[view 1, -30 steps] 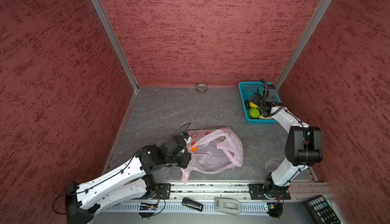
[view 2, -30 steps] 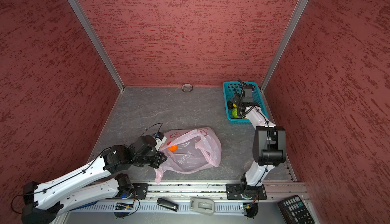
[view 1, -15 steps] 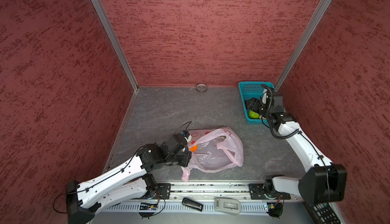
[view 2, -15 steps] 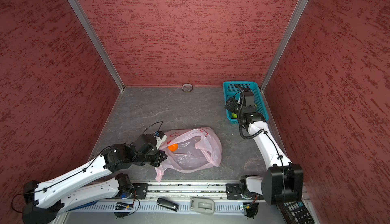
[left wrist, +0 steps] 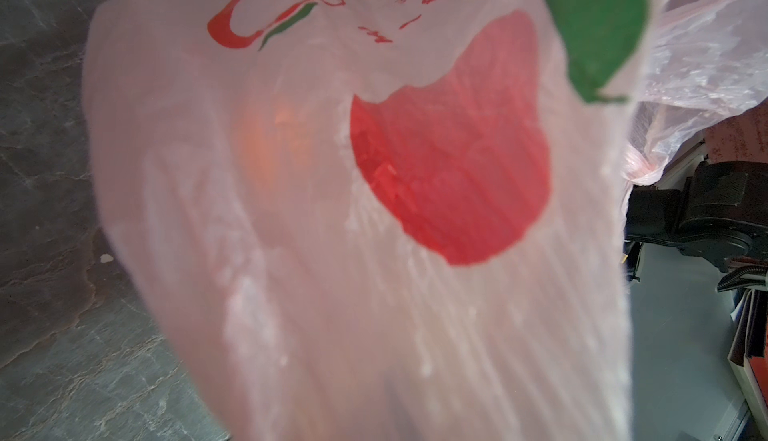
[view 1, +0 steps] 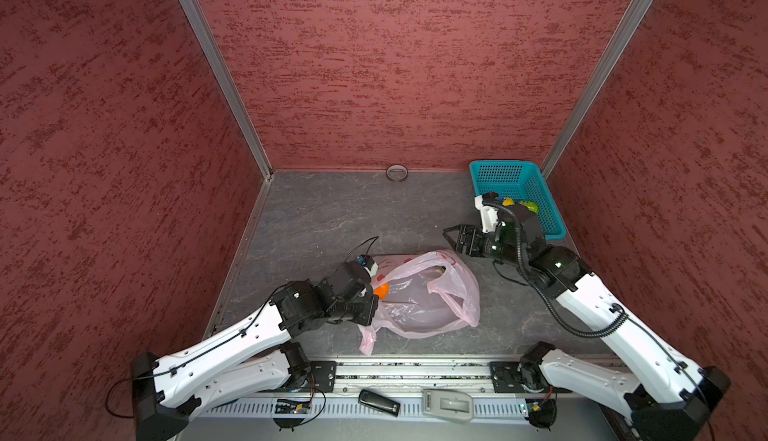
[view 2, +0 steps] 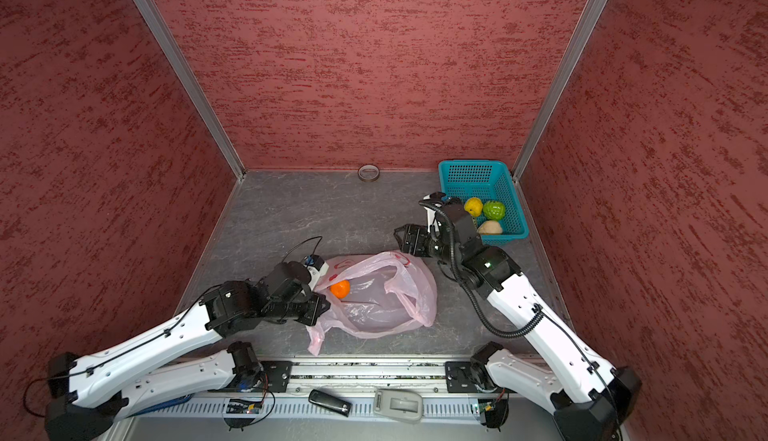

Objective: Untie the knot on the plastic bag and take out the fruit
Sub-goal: 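Move the right gripper back from the basket into the bag opening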

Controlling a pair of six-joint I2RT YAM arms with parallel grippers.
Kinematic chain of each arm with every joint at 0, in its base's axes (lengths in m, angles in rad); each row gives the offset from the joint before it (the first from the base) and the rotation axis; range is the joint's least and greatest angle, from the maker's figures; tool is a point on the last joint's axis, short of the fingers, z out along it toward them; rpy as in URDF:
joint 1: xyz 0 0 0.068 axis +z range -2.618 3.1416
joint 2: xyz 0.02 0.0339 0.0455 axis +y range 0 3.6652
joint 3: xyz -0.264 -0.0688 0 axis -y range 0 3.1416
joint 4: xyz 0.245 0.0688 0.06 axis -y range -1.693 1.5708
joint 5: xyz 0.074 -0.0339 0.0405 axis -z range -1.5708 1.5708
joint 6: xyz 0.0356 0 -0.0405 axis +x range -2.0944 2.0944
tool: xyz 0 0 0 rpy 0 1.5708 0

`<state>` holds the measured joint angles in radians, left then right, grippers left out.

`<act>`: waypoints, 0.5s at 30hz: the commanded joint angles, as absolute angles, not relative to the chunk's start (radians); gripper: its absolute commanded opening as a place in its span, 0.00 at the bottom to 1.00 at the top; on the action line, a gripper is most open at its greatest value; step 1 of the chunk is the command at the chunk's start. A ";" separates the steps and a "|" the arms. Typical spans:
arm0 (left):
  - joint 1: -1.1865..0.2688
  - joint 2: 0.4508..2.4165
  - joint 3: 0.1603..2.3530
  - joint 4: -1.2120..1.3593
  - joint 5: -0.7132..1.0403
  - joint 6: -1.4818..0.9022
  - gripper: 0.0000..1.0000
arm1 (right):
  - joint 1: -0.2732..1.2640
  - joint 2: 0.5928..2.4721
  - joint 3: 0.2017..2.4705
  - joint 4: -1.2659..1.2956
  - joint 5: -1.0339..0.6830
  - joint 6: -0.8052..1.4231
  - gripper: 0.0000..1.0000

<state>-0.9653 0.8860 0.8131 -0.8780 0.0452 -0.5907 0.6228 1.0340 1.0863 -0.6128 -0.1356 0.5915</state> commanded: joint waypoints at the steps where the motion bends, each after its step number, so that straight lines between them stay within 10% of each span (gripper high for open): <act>1: -0.966 0.893 0.843 -0.877 0.031 -0.594 0.00 | 0.708 1.021 1.129 -0.659 -0.130 0.662 0.83; 15: -0.966 0.898 0.860 -0.873 0.020 -0.606 0.00 | 1.041 1.067 1.137 -0.663 -0.063 0.793 0.82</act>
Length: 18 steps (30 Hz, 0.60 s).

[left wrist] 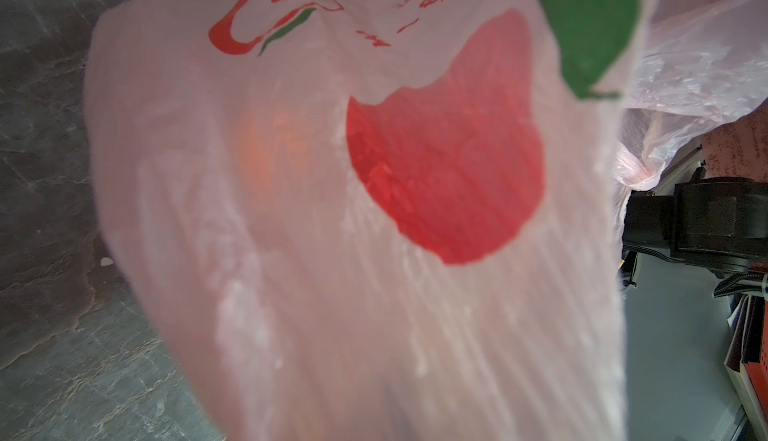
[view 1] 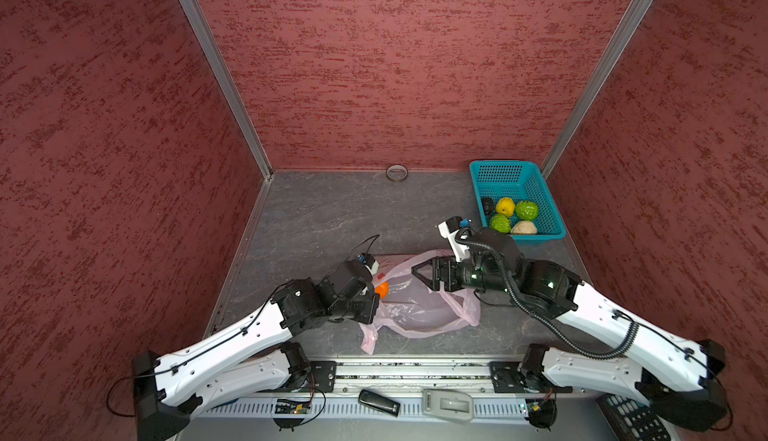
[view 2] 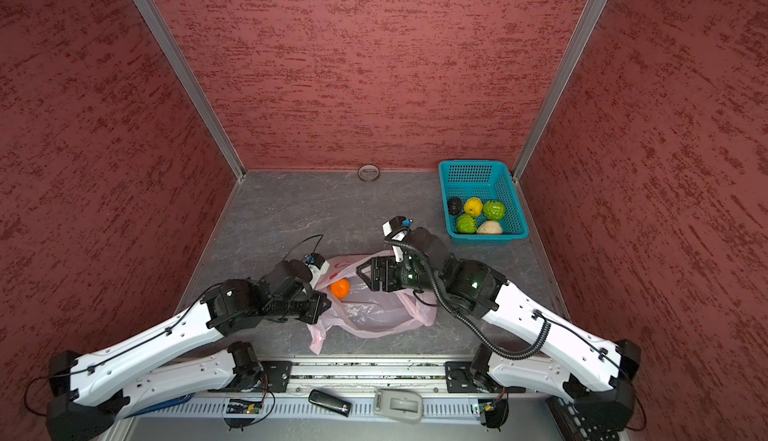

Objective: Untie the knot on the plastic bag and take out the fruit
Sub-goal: 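Move the right gripper back from the basket into the bag opening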

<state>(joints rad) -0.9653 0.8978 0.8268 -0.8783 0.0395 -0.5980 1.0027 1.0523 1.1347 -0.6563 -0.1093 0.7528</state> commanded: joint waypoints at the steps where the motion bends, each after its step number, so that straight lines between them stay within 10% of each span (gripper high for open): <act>1: -0.966 0.897 0.860 -0.871 0.020 -0.607 0.00 | 1.055 1.070 1.121 -0.652 -0.055 0.797 0.82; 18: -0.966 0.903 0.869 -0.858 0.046 -0.609 0.00 | 1.173 1.237 0.906 -0.446 0.149 0.651 0.71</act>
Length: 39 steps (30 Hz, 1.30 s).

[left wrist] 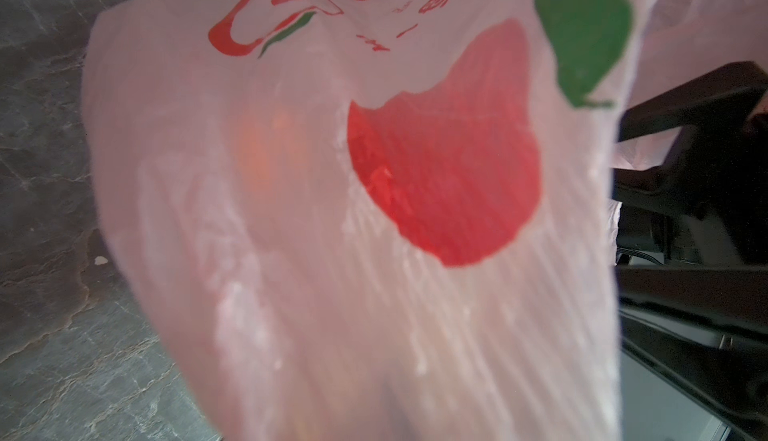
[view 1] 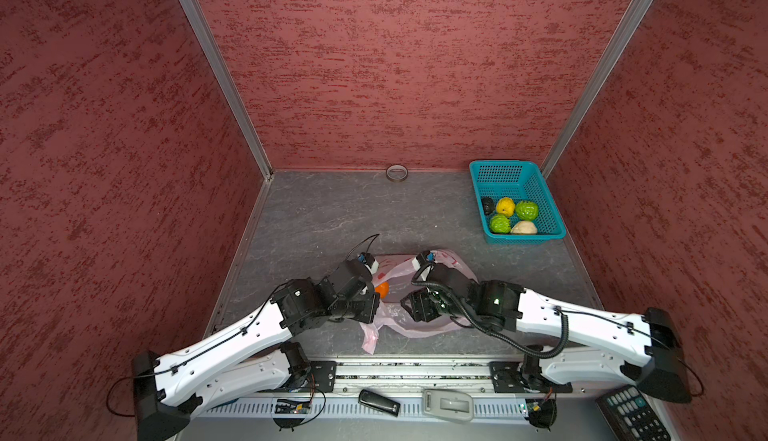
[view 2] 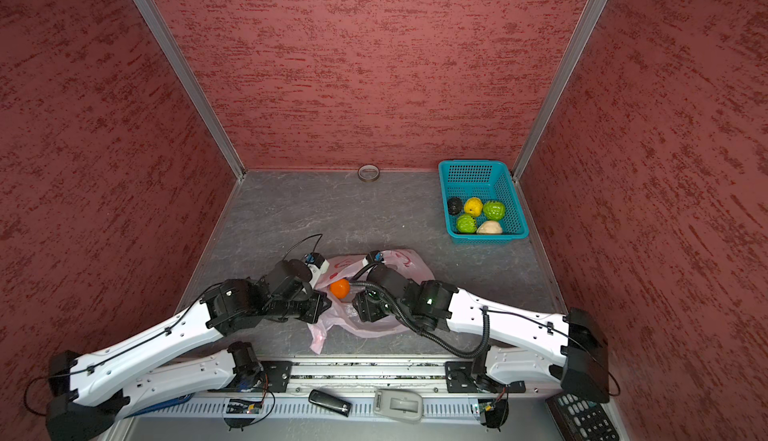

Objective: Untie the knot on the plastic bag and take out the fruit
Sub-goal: 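Move the right gripper back from the basket into the bag opening, then lower the right gripper onto the orange and close on it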

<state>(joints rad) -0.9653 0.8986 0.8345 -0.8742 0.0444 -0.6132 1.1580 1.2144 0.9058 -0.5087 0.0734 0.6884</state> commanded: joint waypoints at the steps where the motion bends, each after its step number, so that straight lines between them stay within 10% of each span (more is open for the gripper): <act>1: -0.966 0.908 0.872 -0.856 0.046 -0.608 0.00 | 1.175 1.245 0.901 -0.440 0.153 0.645 0.71; 26: -0.905 0.955 0.910 -0.823 0.143 -0.533 0.00 | 1.159 1.503 0.745 -0.119 0.106 0.720 0.74; 39: -0.903 0.958 0.837 -0.883 0.161 -0.526 0.00 | 1.035 1.587 0.846 0.008 0.096 0.832 0.92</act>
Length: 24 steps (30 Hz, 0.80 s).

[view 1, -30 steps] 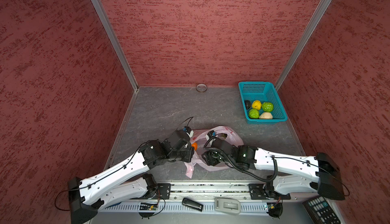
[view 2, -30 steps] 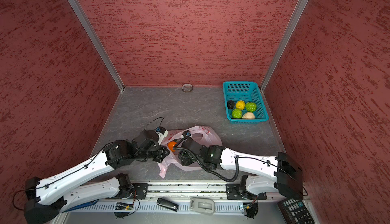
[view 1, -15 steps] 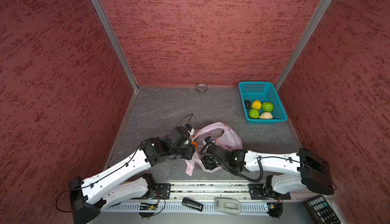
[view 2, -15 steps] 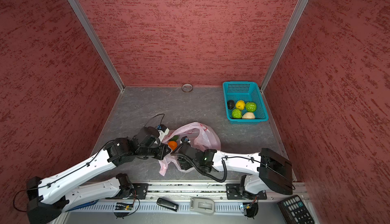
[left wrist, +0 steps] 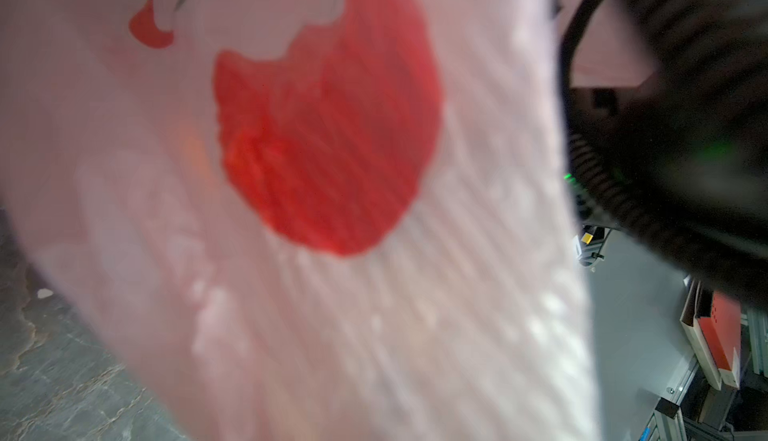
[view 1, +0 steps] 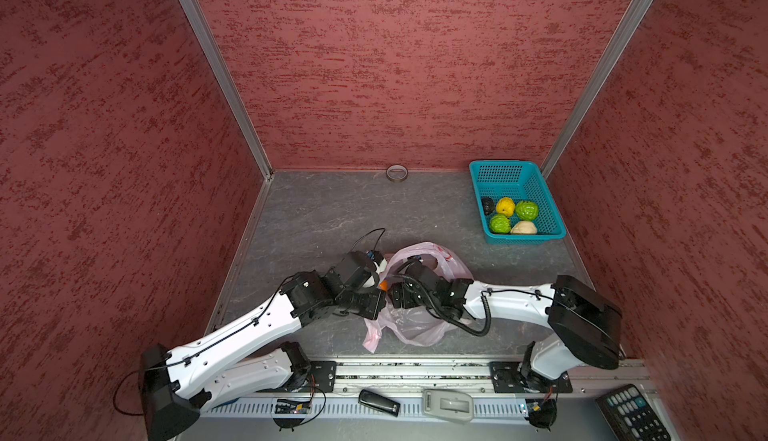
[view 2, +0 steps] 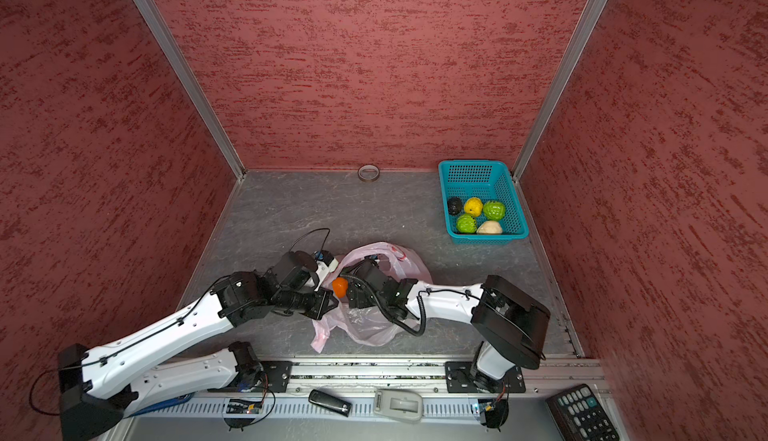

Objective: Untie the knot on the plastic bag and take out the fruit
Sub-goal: 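Lower the right gripper onto the orange and close on it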

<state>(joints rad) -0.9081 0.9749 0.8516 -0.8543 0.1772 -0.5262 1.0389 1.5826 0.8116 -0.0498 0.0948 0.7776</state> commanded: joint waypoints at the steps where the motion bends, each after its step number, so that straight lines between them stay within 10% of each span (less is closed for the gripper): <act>1: -0.903 0.950 0.837 -0.899 0.149 -0.533 0.00 | 1.035 1.585 0.847 0.015 0.096 0.840 0.93; 24: -0.895 0.950 0.830 -0.971 0.114 -0.555 0.00 | 1.042 1.842 1.050 0.001 0.063 0.880 0.97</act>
